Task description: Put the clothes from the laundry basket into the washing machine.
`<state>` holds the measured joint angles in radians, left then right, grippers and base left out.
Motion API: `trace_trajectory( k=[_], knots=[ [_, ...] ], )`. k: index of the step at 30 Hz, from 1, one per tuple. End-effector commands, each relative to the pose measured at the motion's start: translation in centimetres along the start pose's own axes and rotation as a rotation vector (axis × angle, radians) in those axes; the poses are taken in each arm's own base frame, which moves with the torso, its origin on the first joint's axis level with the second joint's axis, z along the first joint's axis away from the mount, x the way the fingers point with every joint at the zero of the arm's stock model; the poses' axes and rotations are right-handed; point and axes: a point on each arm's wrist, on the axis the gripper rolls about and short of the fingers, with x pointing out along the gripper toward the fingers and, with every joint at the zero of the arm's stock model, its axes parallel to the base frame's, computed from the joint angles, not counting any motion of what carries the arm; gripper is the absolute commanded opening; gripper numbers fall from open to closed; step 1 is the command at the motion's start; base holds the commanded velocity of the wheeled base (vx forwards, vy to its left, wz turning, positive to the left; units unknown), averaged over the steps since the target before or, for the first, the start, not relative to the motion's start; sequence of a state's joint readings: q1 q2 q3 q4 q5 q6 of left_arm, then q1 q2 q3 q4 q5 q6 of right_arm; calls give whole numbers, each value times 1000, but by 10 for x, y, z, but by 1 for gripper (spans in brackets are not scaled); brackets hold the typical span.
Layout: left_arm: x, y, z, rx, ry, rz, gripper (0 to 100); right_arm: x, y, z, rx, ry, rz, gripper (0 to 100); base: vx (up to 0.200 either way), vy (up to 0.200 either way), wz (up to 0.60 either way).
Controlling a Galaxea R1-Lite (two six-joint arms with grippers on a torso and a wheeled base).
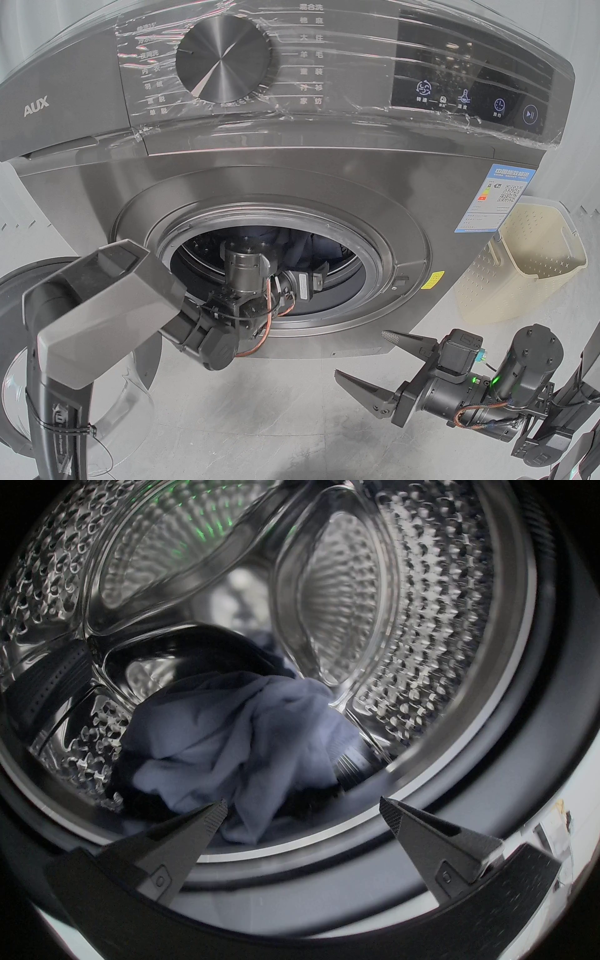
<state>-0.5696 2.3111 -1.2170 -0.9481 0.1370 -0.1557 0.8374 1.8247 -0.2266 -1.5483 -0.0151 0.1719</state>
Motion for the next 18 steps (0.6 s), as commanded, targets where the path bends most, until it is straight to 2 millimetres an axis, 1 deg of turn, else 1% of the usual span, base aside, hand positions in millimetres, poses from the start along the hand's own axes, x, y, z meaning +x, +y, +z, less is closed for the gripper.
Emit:
trace_trajectory(
  k=[1, 2, 3, 4, 5, 6, 9, 12, 14, 18],
  knots=[
    [-135, -34, 19, 76, 23, -190, 100, -20, -1, -5, -1, 42, -7, 100, 0, 0, 0],
    [-151, -35, 18, 78, 30, -205, 100, -23, -2, -3, 0, 35, -9, 100, 0, 0, 0],
    [-151, -35, 18, 78, 30, -205, 100, -24, -2, -3, 0, 35, -9, 100, 0, 0, 0],
    [-176, -34, 19, 81, 25, -221, 100, -32, -1, 4, 3, 6, -7, 100, 0, 0, 0],
    [-181, -33, 19, 83, 24, -225, 100, -34, -1, 4, 3, 4, -9, 100, 0, 0, 0],
    [-198, -29, 19, 84, 22, -232, 100, -40, 1, 6, 4, -2, -1, 100, 0, 0, 0],
    [-226, -19, 18, 80, 23, -238, 100, -54, -1, 3, 6, 20, -8, 100, 0, 0, 0],
    [-247, -11, 11, 86, 43, -233, 100, -61, -4, 2, 5, 24, -26, 100, 0, 0, 0],
    [-259, -6, 9, 85, 37, -234, 100, -66, -8, 4, 4, 15, -54, 100, -200, 0, 0],
    [-281, 4, 7, 80, 17, -216, 100, -74, -13, 15, 2, -54, -118, 100, -200, 0, 0]
  ],
)
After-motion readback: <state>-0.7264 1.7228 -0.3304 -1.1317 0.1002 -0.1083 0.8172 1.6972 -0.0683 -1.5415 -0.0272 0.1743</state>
